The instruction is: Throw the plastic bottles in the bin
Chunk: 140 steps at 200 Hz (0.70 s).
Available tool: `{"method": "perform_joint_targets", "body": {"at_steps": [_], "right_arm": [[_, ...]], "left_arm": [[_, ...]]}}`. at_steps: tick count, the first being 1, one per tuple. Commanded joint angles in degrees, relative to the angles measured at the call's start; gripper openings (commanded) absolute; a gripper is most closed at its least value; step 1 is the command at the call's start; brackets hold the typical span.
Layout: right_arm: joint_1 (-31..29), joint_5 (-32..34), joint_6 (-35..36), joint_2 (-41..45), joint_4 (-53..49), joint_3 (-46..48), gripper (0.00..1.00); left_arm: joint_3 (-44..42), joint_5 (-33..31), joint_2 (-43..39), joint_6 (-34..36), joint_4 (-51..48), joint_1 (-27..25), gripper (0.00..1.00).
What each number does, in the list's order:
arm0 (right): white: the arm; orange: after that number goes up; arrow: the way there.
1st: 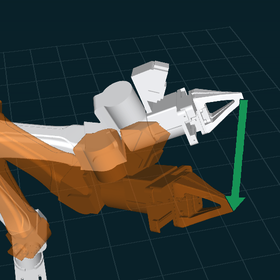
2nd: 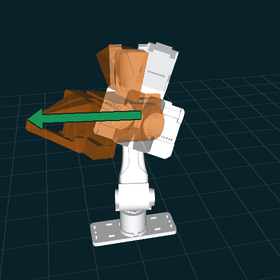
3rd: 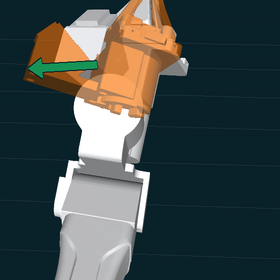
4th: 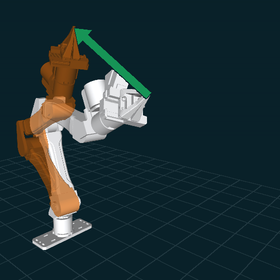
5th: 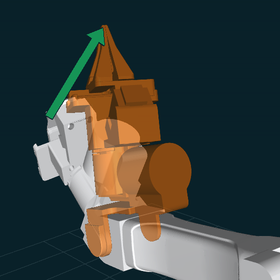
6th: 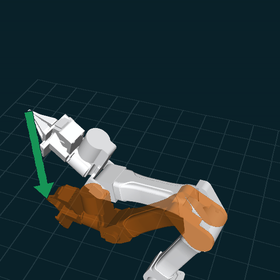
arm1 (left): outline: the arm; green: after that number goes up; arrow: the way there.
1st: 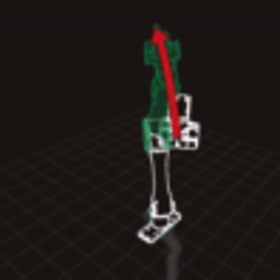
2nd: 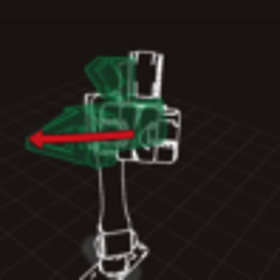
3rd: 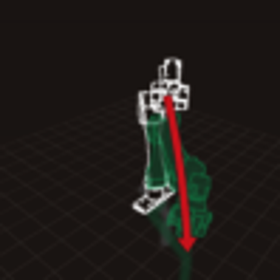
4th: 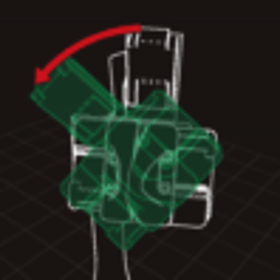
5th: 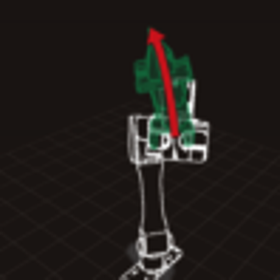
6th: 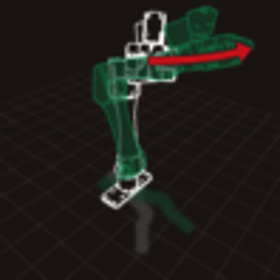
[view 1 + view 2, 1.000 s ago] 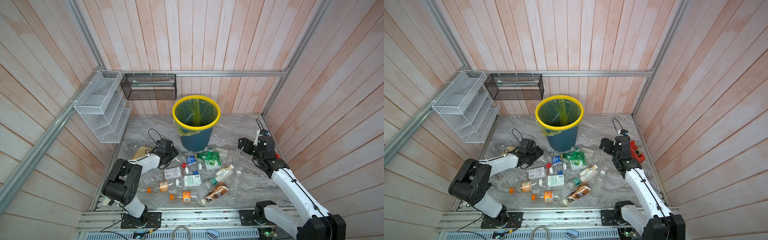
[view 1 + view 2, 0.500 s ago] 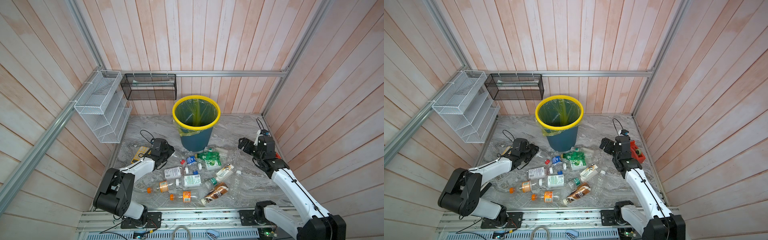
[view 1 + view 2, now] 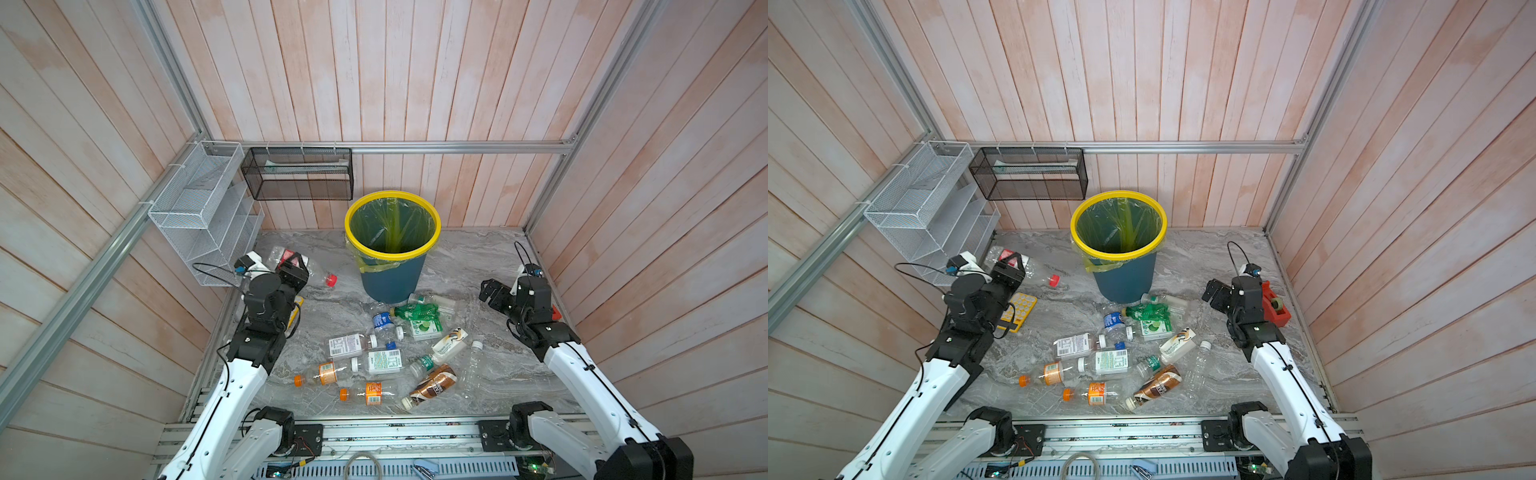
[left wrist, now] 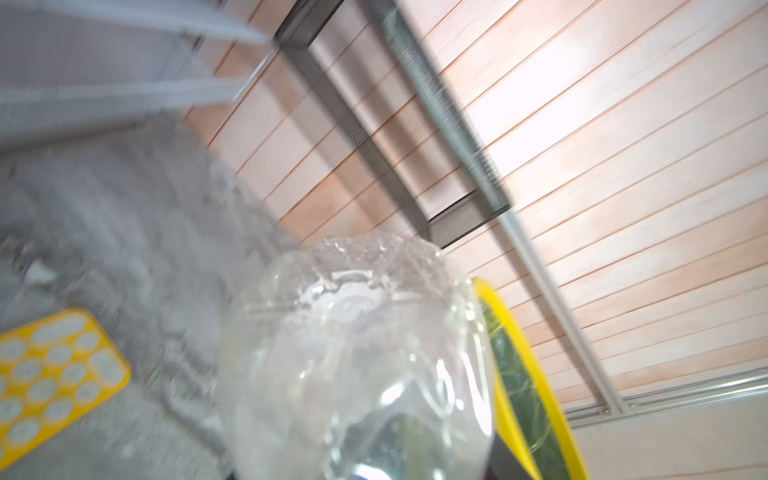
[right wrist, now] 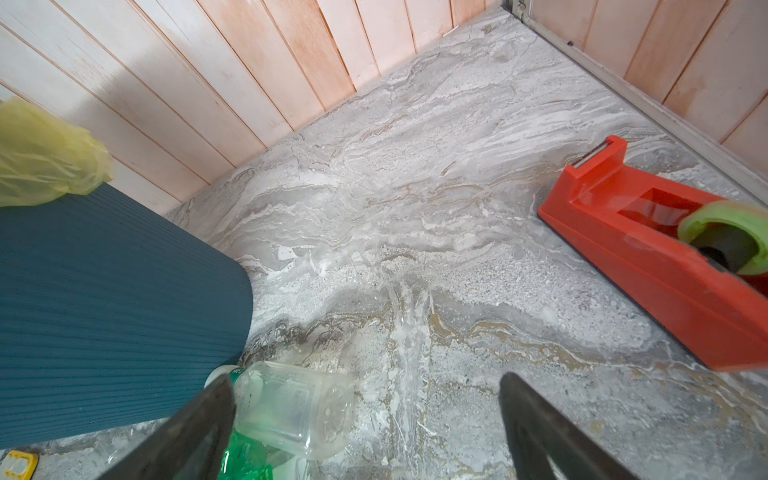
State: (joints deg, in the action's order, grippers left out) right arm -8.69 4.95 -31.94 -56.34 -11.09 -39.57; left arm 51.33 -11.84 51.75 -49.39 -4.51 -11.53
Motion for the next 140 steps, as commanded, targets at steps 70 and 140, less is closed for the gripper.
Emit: {"method": "perform_joint_targets", "body": {"at_steps": [70, 140], "right_arm": [[0.20, -6.82, 1.67, 3.14, 0.54, -0.31, 0.99], [0.23, -4.40, -0.22, 5.25, -5.14, -0.08, 0.99]], "left_arm": [[56.00, 7.36, 39.46, 22.90, -19.27, -15.38, 0.89], [45.37, 1.60, 30.29, 28.08, -8.87, -18.08, 1.00]]}}
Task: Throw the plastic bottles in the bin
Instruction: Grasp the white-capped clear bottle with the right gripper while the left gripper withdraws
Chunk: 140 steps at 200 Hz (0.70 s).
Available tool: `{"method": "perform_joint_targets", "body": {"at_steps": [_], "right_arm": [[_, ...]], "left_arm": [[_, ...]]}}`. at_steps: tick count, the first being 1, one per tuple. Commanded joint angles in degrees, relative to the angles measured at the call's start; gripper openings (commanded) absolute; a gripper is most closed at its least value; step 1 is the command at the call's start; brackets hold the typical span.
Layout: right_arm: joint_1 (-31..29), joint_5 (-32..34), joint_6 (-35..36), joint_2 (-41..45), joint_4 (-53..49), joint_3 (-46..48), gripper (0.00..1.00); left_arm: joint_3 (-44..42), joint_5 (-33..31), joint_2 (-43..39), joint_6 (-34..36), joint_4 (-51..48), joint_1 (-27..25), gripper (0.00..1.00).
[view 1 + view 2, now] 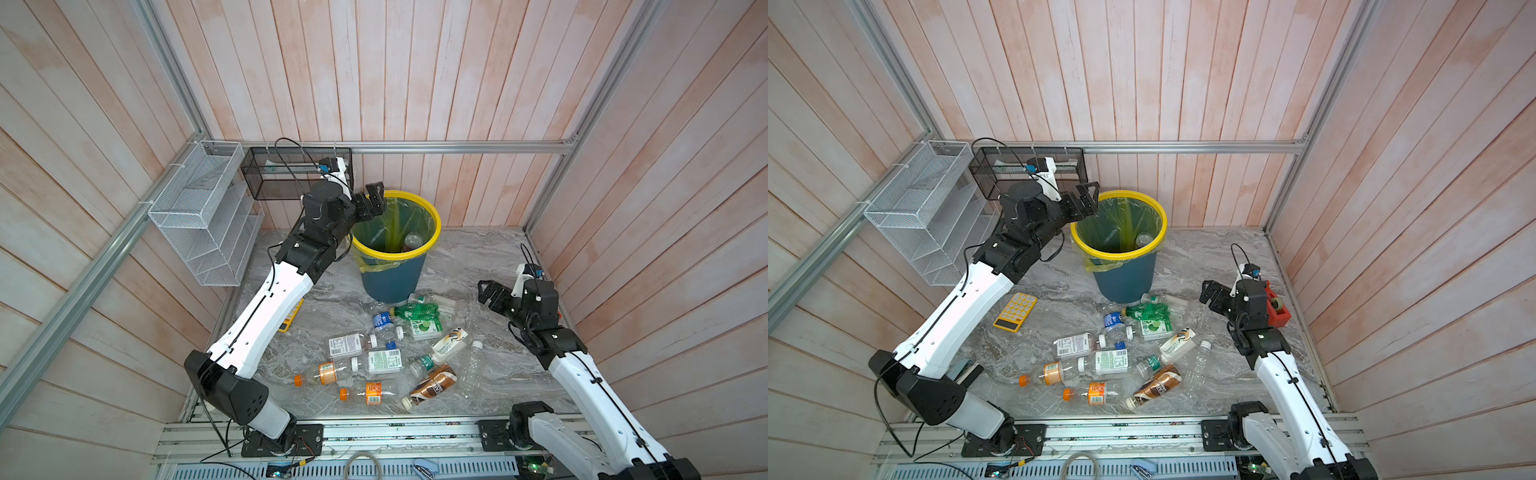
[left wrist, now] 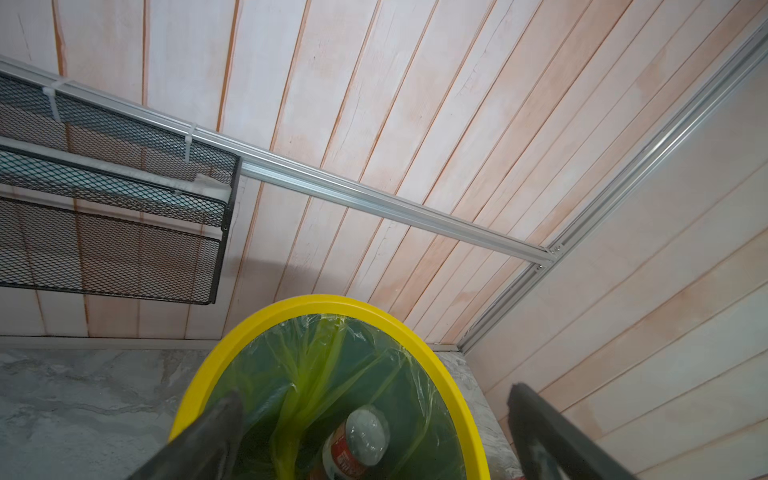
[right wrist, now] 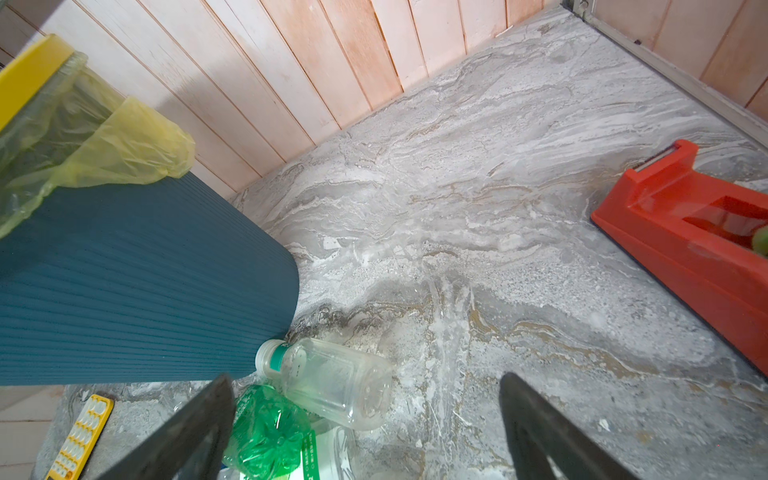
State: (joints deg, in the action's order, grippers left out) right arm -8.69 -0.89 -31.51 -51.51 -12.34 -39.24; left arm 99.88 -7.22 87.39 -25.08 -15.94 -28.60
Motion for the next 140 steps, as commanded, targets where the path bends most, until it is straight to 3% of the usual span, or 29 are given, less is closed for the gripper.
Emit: {"method": "perform_joint_targets", "body": {"at_steps": [1, 39, 79, 140], "right_arm": [[0.20, 1.42, -0.70, 0.43, -3.99, -0.36, 0.99], [0.23, 1.13, -2.96, 1.34, -7.72, 1.64, 1.00], [-1.02, -1.11, -7.05, 3.00, -12.38, 6.10, 0.92], [-11.66, 5.63, -17.67, 8.56, -21.00, 10.92, 0.90]], "left_arm": [[-3.45, -3.08, -5.60, 3.79, 2.62, -1.02, 1.00], [-14.10, -4.46, -12.16, 4.45, 4.39, -1.63, 1.00], [-23.12, -5.53, -17.40, 4.95, 2.15, -2.49, 1.00], [-32.17, -10.04, -22.15, 7.32, 0.70, -4.39, 1.00]]}}
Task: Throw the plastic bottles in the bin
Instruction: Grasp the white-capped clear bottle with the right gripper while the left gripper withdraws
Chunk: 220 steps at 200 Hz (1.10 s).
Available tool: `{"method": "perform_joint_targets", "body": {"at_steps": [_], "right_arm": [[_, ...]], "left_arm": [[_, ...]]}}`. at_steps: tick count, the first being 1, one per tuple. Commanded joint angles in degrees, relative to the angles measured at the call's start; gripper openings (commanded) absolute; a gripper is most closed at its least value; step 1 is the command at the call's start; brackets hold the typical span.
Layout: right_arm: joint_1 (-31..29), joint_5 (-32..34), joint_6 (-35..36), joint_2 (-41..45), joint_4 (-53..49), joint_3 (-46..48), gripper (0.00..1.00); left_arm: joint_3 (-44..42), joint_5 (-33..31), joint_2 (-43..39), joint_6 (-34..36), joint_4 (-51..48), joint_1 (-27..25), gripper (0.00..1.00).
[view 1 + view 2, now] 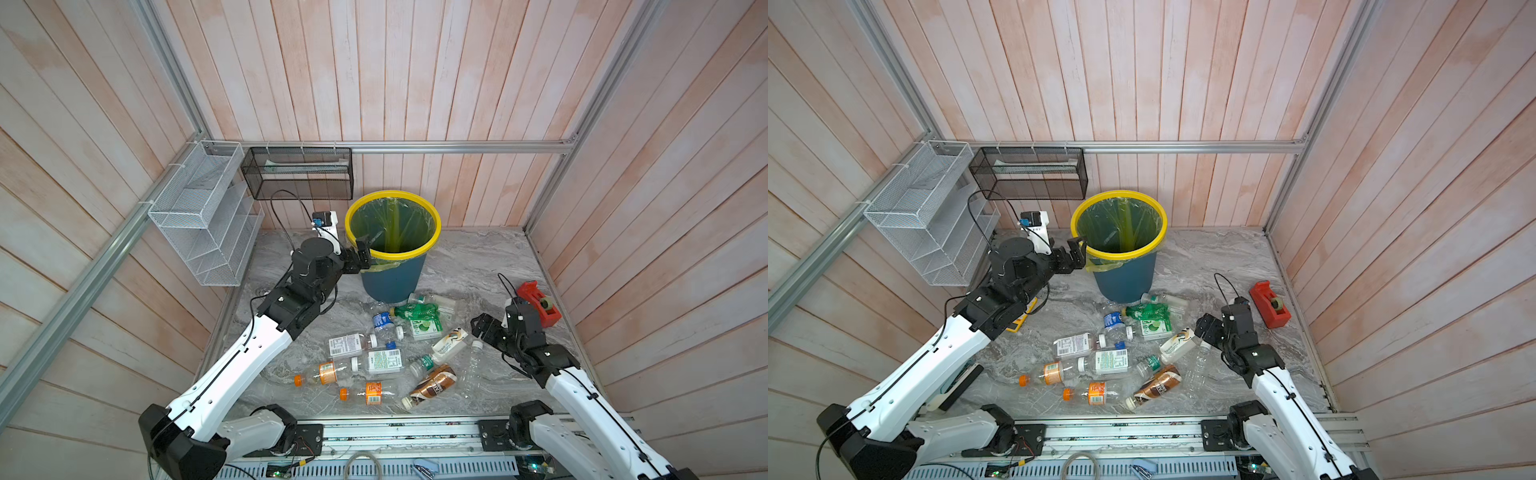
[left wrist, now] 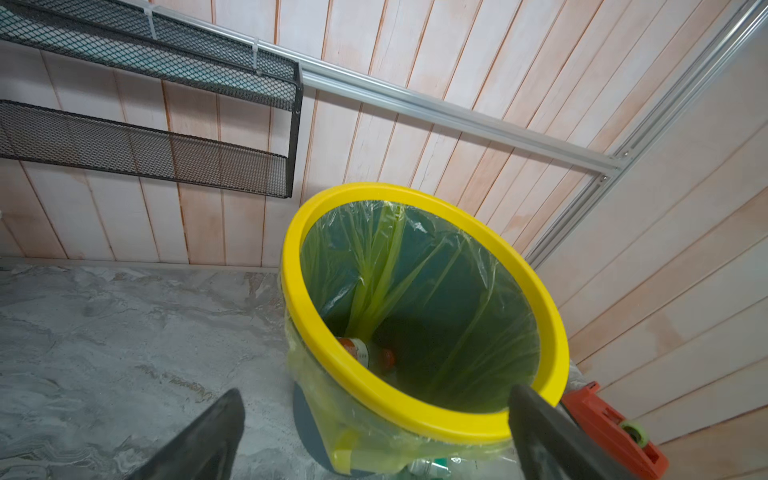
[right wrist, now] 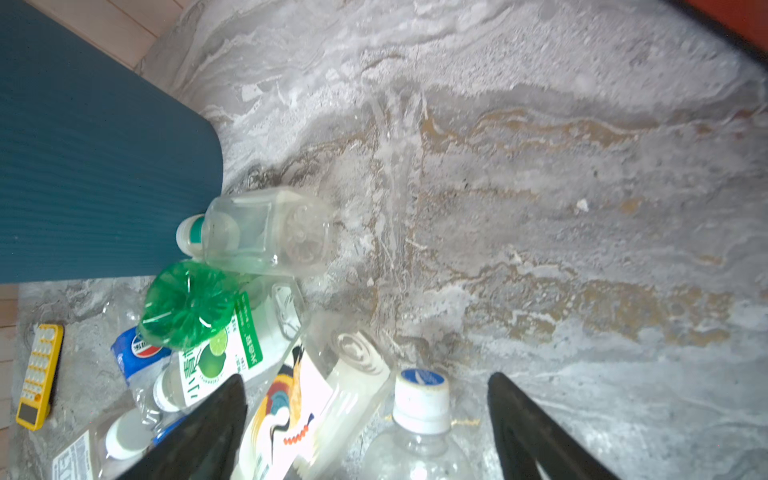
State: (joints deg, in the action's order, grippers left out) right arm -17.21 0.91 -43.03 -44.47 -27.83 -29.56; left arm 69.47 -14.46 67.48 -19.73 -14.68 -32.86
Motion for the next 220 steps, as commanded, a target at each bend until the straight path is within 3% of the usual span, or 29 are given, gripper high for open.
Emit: {"method": "perform_joint_targets", "body": {"at_steps": [1, 36, 94, 164, 220], "right_arm": [[-3.20, 3.97, -6.35, 1.59, -5.66, 1.25, 0.90], [-6.19, 6.28, -11.25, 4.93, -10.15, 3.66, 0.85], [-12.17, 4.08, -15.98, 10.80, -11.33, 9.20, 0.79], [-15.20, 2.82, -17.24, 9.59, -6.76, 14.15, 0.76], [-15.42, 6.15, -17.42, 8.72, -5.73, 12.90, 0.54]], "left_arm": [[-1.83, -2.83, -2.30, 1.97, -0.55, -0.16, 1.00], [-3.88, -4.33, -3.98, 2.32, -0.31, -0.10, 1.00], [-5.76, -4.97, -4.92, 1.89, 0.48, -0.10, 1.00], [-6.14, -5.05, -4.52, 1.02, 0.07, -0.09, 1.00], [-6.21, -5.70, -3.94, 0.40, -0.69, -0.09, 1.00]]}}
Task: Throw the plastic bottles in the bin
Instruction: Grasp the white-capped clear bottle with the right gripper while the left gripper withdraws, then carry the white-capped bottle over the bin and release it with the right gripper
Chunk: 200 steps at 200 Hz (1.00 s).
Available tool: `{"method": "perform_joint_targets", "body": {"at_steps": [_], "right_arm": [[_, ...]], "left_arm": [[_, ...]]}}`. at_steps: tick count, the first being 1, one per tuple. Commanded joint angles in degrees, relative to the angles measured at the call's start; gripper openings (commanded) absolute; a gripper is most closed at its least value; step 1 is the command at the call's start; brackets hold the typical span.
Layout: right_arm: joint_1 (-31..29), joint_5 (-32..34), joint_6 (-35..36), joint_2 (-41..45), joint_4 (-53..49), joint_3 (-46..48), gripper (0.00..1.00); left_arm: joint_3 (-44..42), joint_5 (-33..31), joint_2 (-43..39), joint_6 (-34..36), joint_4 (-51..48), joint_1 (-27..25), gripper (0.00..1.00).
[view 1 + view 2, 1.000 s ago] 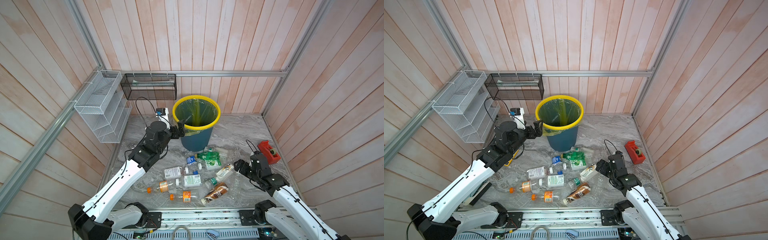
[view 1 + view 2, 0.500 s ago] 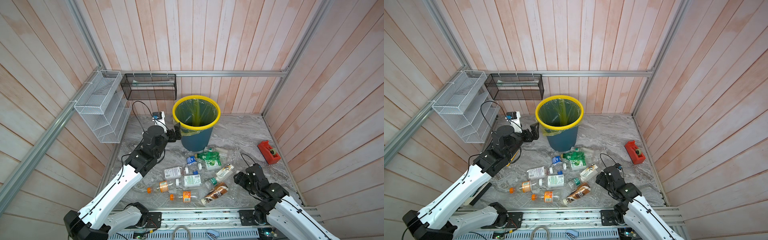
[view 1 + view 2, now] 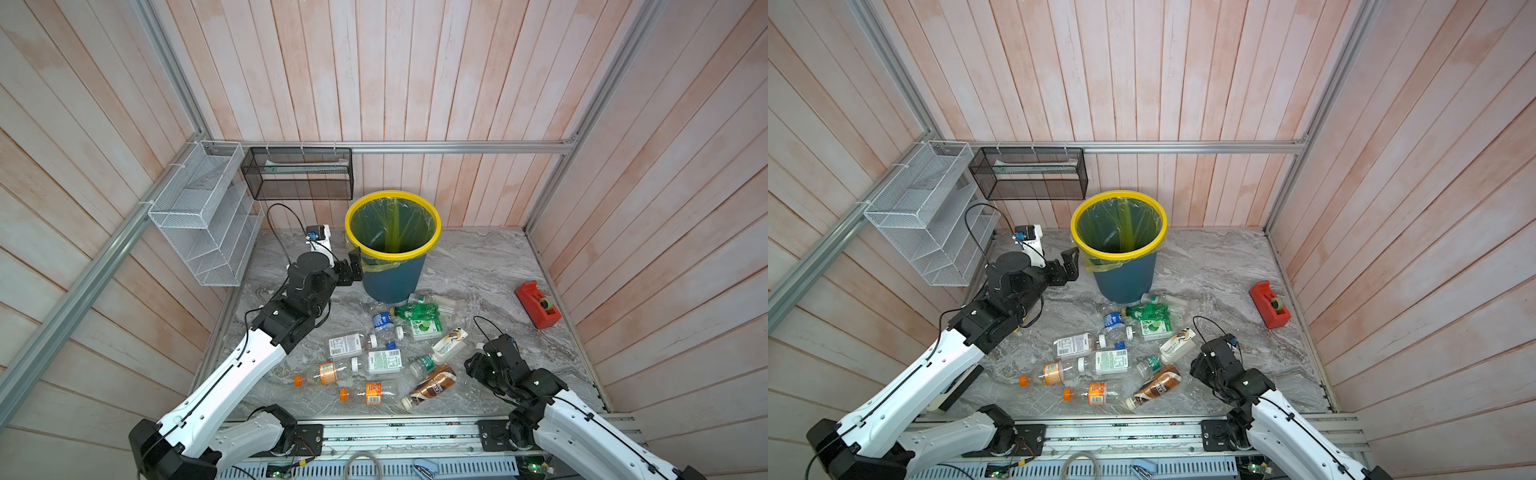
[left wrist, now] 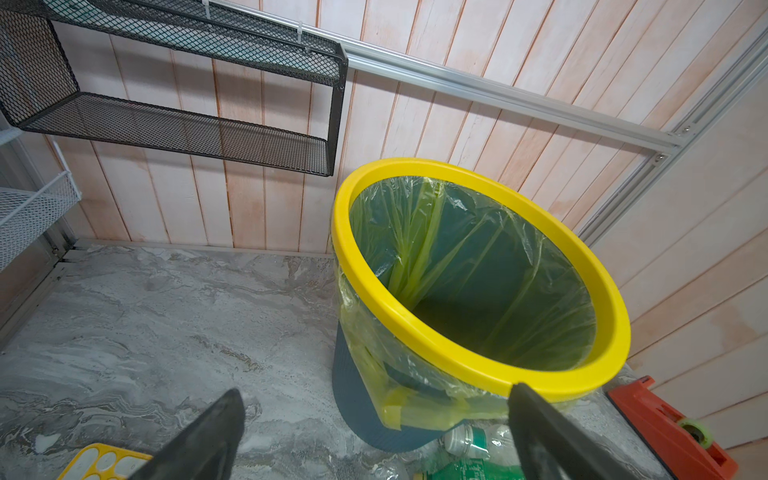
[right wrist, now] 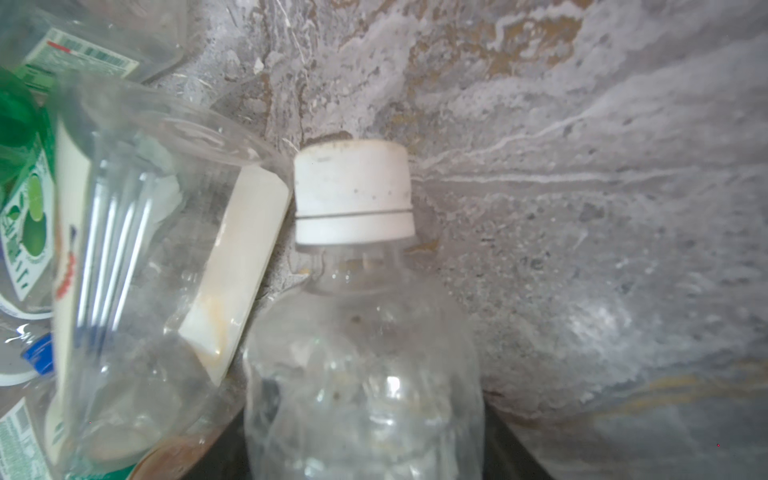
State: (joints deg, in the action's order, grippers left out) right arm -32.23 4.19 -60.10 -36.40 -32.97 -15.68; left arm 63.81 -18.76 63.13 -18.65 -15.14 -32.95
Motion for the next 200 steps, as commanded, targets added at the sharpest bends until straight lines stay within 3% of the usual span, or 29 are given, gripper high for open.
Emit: {"method": "perform_joint_targets", "body": {"at_steps": [1, 46, 77, 100, 128, 154, 171, 200], "right_arm": [[-0.44, 3.03, -0.36, 0.77, -0.68, -1.04, 0.54], [-0.03, 15.07, 2.22, 3.95, -3.86, -11.35, 0.55], [4.28, 16.60, 12.43, -2.04, 3.70, -23.62, 0.58], [11.20, 10.05, 19.84, -9.59, 11.60, -34.34, 0.58], [15.44, -0.50, 22.34, -19.07, 20.62, -46.51, 0.56], [14.99, -10.77, 20.21, -28.61, 28.75, -55.32, 0.54], [11.56, -15.31, 20.70, -36.53, 32.21, -63.02, 0.54], [4.55, -21.77, 29.19, -55.11, 17.62, -86.77, 0.68]], "left_arm": [[-0.54, -1.42, 0.41, -0.72, -0.24, -0.01, 1.00], [-2.18, -2.86, -0.24, -2.30, -1.80, 1.40, 1.00], [-4.66, -1.02, -1.59, -6.57, -4.84, 5.04, 1.00], [-7.43, -0.22, -3.93, -8.62, -5.43, 7.04, 1.00], [-10.31, -0.47, -6.24, -9.76, -7.29, 8.10, 1.00], [-12.40, -0.32, -6.94, -11.45, -9.44, 8.61, 1.00], [-13.35, 0.11, -7.08, -12.42, -10.23, 8.61, 1.00], [-13.90, 0.83, -6.45, -13.07, -11.04, 8.68, 1.00]]}}
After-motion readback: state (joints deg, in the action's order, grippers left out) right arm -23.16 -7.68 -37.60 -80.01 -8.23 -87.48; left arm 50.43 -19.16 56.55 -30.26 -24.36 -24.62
